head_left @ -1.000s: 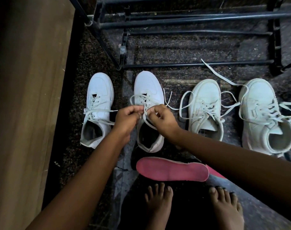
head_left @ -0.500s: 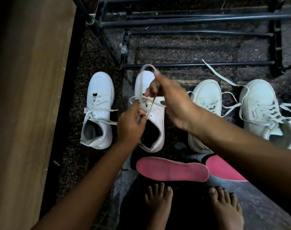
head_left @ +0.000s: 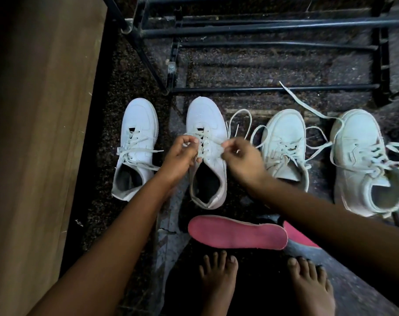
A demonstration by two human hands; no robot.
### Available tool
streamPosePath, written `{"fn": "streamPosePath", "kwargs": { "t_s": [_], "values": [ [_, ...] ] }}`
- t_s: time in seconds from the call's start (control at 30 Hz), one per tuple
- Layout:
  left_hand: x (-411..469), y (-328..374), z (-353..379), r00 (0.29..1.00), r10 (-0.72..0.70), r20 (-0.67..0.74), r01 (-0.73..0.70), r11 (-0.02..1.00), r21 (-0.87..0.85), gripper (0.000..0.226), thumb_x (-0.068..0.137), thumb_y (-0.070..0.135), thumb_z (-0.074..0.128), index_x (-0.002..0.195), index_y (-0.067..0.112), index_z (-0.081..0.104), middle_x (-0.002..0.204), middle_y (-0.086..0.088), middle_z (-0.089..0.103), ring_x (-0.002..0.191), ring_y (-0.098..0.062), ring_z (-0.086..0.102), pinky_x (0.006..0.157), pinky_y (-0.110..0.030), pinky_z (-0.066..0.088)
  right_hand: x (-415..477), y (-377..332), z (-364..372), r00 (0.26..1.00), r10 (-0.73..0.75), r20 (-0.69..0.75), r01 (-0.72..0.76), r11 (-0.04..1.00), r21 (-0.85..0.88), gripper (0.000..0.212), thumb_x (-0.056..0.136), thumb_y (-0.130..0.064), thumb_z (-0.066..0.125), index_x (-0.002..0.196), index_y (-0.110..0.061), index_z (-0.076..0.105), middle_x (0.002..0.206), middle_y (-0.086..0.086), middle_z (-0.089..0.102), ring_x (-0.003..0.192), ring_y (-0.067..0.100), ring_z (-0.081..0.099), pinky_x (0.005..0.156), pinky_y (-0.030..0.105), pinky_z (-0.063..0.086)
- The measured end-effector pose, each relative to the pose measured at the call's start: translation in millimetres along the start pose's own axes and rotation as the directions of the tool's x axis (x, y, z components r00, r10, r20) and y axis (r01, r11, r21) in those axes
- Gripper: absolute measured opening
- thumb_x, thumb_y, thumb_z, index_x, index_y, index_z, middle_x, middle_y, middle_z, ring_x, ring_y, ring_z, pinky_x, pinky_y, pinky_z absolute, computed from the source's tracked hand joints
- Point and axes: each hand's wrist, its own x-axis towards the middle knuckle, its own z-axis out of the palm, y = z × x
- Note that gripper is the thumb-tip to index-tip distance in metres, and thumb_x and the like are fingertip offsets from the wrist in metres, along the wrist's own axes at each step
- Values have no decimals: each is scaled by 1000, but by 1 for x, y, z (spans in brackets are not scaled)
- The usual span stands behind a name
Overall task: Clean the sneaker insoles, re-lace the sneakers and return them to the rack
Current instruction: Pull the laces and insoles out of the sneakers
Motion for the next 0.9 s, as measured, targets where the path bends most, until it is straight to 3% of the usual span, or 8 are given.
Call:
{"fn": "streamPosePath", "kwargs": {
  "t_s": [0.1,0.23,0.33,0.5,0.67,0.73,0.8,0.9],
  "values": [
    [-4,7,-4,997,-34,62,30,998,63,21,95,14,52,115,15,51,75,4,57,59,5,53,66,-14,42,-9,25,19,985,-7,172,28,993,-119,29,81,-8,65,109,-11,61,99,3,51,83,15,51,75,22,40],
    [-10,15,-11,986,-7,165,-13,992,122,46,85,-3,61,125,16,48,77,0,59,79,-3,55,78,-15,43,5,20,20,976,-185,115,193,979,-63,31,78,-22,69,109,-21,64,98,2,55,91,15,54,81,23,44],
    [-10,14,-12,983,95,157,-132,961,244,51,81,-5,65,124,17,50,73,2,57,76,-6,55,77,-19,45,8,22,20,938,-288,193,304,951,-57,38,79,-14,68,115,-24,60,91,-5,61,85,14,56,79,22,43],
    [-7,8,-7,946,321,49,-306,833,460,51,78,-2,68,122,18,54,74,-3,67,74,-13,64,73,-21,49,12,25,15,946,-279,164,265,959,100,41,81,2,61,109,-27,50,85,-8,63,81,8,60,82,23,47],
    [-5,0,-10,867,497,28,-390,643,659,52,80,1,66,127,18,53,81,0,69,73,-18,66,66,-31,53,17,20,13,912,-352,209,332,935,127,40,81,4,54,114,-17,44,88,-7,56,74,7,55,61,22,44],
    [-7,-4,-7,864,504,-7,-393,681,618,47,79,-1,66,122,16,55,79,2,67,73,-17,66,67,-31,53,16,18,16,907,-334,257,312,942,123,49,80,8,54,123,-12,40,97,-1,52,77,11,53,62,11,39],
    [1,-4,-8,894,439,-90,-350,810,470,40,79,-3,64,114,15,57,75,3,64,72,-13,65,70,-25,52,16,16,18,899,-337,279,319,942,109,59,79,6,57,131,-14,36,105,1,47,75,13,50,67,13,40],
    [-6,-7,0,970,160,-180,-147,986,84,30,84,-8,56,101,16,55,74,2,57,63,-2,56,61,-12,44,15,15,19,908,-339,245,313,939,139,66,78,6,59,131,-23,33,105,0,45,66,11,45,65,16,40]
  ]
}}
